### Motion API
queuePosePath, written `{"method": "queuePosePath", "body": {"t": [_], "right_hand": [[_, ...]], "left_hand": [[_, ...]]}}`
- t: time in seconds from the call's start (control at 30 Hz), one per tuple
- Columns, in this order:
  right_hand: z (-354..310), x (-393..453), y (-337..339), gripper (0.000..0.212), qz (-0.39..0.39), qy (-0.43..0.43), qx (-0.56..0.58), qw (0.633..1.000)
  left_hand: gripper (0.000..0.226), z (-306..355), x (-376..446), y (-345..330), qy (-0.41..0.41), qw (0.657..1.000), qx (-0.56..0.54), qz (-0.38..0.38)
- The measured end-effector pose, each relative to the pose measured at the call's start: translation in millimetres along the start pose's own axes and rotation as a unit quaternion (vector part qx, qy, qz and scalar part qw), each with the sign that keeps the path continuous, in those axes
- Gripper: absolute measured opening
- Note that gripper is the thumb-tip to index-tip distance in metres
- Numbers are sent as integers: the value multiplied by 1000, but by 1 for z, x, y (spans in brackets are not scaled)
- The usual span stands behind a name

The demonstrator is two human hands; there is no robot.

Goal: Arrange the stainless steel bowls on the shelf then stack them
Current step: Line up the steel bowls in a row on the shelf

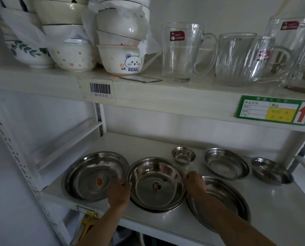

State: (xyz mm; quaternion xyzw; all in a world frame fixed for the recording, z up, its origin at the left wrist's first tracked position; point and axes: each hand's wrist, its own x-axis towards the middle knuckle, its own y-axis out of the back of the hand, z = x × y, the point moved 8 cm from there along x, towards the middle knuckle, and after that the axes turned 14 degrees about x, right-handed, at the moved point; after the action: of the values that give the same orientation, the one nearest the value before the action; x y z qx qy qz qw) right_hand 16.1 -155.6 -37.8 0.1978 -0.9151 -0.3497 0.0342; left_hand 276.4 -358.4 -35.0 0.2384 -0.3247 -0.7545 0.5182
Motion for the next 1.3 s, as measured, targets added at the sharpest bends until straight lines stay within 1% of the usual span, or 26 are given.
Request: {"method": "queuePosePath", "body": {"t": [0.1, 0.17, 0.27, 0.37, 0.5, 0.57, 0.67, 0.73, 0.8, 0.9, 1.0, 1.1, 1.23, 1.3], "right_hand": [[-1, -2, 1, 22, 4, 0, -14, 1000], [-1, -3, 2, 22, 6, 2, -14, 1000], [1, -5, 2, 21, 4, 5, -9, 1000], [2, -7, 2, 23, 3, 5, -8, 1000], [3, -9, 0, 23, -4, -4, -7, 1000], [3, -9, 1, 23, -4, -6, -6, 1000], [3, -10, 2, 24, -2, -8, -3, 1000], [1, -12, 4, 30, -1, -5, 0, 1000], [1, -13, 8, 37, 2, -9, 11, 1000], [2, -11, 16, 36, 12, -27, 42, 999], [5, -5, 25, 34, 18, -44, 69, 997], [10, 6, 32, 40, 27, -46, 94, 994], [11, 7, 52, 34, 55, -48, 121, 990], [14, 8, 67, 38, 68, -50, 131, 988]], "left_hand": [[18, 3, -7, 1, 8, 1000, 14, -2], [24, 1, -7, 0, 6, 1000, 17, 8], [18, -3, -5, -1, 1, 1000, 27, 9], [29, -1, -6, 2, -13, 999, 36, 17], [35, -2, -4, 1, -36, 997, 61, 17], [39, -3, -2, 0, -48, 995, 91, 20], [51, 3, -2, 1, -73, 985, 154, 25], [56, 9, 0, 4, -90, 976, 199, 25], [56, 20, 0, 9, -102, 969, 222, 28], [41, 47, -1, 13, -124, 976, 177, 26], [28, 75, 3, 2, -143, 983, 117, -16], [29, 99, 9, -17, -152, 985, 73, -41], [27, 141, 2, -47, -178, 980, 27, -84], [25, 162, -1, -62, -194, 975, 8, -109]]}}
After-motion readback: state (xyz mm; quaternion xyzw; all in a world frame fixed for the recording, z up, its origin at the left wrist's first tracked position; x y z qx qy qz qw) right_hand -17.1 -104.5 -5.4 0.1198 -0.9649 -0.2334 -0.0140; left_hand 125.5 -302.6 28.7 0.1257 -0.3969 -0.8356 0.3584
